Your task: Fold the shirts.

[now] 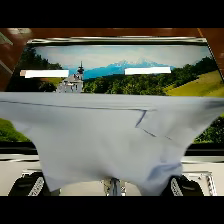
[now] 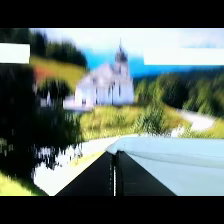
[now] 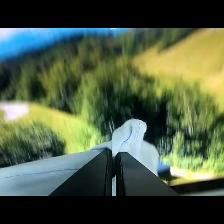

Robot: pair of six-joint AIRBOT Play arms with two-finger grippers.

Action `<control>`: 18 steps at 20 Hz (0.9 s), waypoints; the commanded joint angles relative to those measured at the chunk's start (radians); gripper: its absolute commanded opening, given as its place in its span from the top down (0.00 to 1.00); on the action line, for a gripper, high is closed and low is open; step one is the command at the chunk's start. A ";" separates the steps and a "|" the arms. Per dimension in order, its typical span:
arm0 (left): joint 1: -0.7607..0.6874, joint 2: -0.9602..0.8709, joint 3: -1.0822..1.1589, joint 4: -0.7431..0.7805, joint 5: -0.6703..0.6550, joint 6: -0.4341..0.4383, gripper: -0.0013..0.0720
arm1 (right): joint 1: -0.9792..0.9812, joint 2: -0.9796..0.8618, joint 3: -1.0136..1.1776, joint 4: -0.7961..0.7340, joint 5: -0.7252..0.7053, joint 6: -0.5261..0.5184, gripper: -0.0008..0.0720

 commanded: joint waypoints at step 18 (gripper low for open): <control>0.001 -0.892 -0.217 -0.247 0.886 0.009 0.93 | 0.217 -0.862 -0.388 0.171 -1.527 0.036 0.90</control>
